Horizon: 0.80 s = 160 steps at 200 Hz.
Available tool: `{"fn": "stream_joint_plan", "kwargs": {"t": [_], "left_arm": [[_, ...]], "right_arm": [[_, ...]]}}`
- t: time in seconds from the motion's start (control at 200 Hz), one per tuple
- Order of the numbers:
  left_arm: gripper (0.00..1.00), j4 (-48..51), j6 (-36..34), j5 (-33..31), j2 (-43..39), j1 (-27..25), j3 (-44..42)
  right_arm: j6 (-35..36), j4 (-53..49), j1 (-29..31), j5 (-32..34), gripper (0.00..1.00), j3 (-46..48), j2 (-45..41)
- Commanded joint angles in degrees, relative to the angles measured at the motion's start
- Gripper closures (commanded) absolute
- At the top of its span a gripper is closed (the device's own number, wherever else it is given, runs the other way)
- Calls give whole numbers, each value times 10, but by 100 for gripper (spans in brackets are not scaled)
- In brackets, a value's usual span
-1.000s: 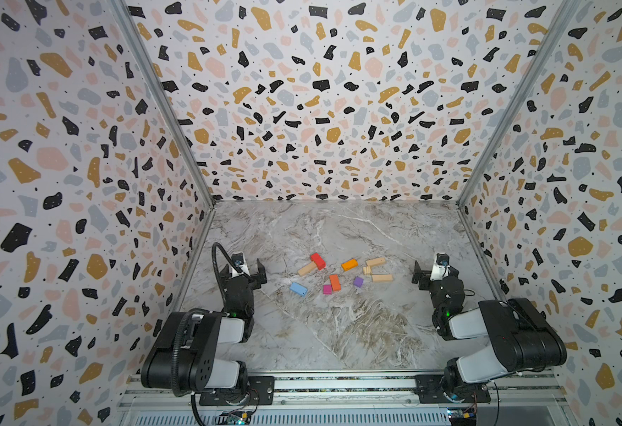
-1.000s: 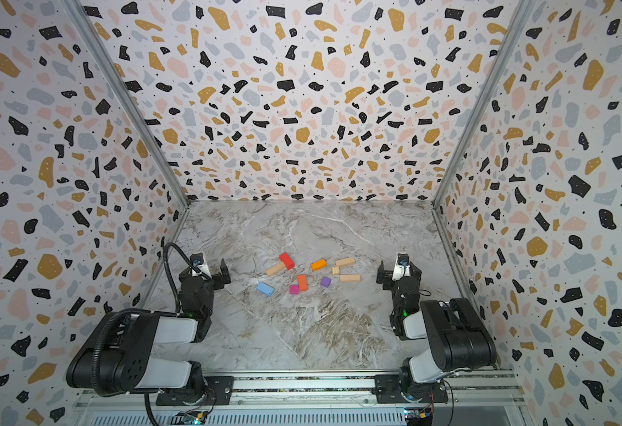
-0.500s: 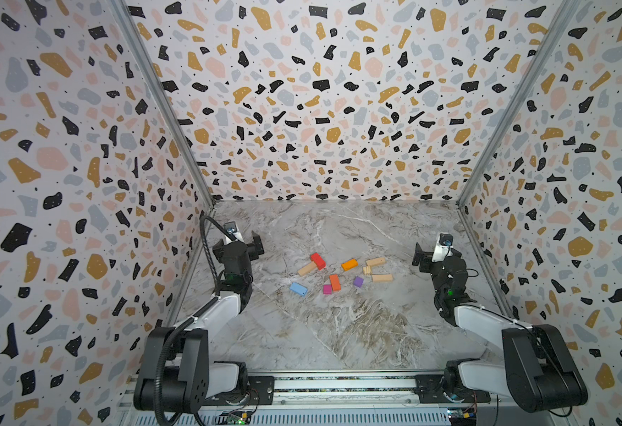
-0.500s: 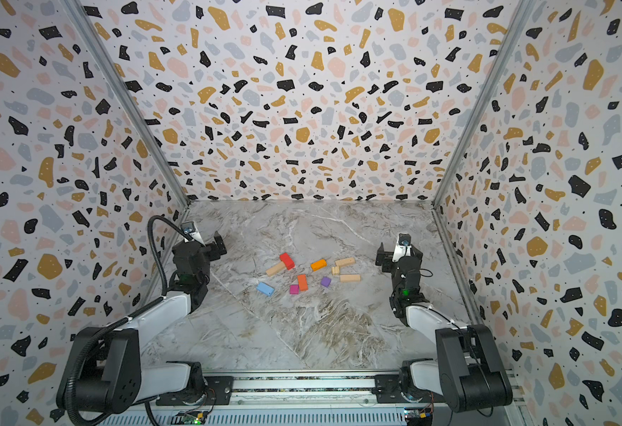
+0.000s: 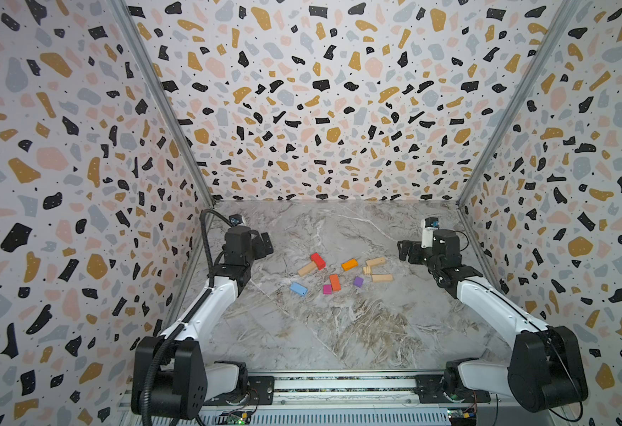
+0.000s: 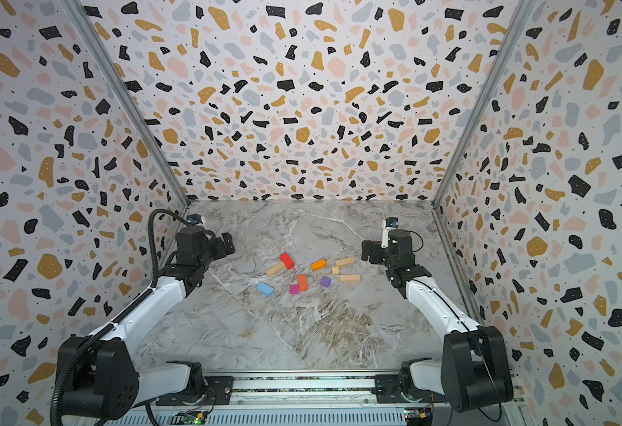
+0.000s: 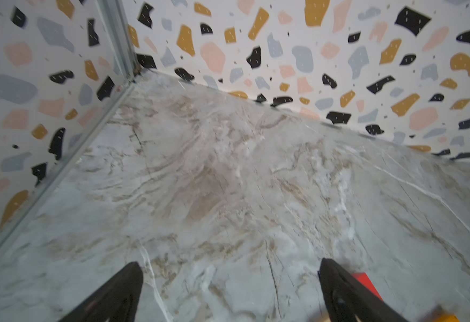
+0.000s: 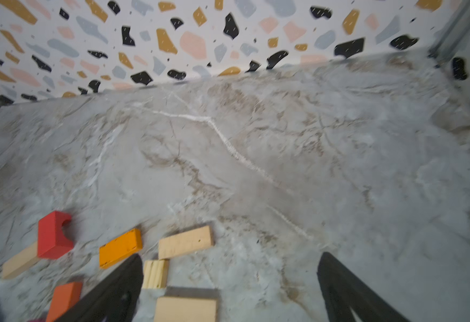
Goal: Build the wood block tower
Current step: 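Raise both arms and move the right gripper over the plain wood bars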
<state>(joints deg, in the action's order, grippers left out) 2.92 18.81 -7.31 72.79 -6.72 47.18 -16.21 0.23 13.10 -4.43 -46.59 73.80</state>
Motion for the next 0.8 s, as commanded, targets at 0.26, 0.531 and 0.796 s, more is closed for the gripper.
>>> {"fn": "stream_joint_plan", "kwargs": {"t": [0.26, 0.531, 0.796], "left_arm": [[0, 67, -2, 142, 11, -43, 19], [1, 57, -4, 170, -7, -71, -11], [1, 66, -29, 215, -18, -75, 3]], "right_arm": [[-46, -226, 92, 45, 1, -114, 50], [-81, -231, 112, 80, 1, -110, 48], [-129, -233, 145, 114, 2, -117, 59]]}}
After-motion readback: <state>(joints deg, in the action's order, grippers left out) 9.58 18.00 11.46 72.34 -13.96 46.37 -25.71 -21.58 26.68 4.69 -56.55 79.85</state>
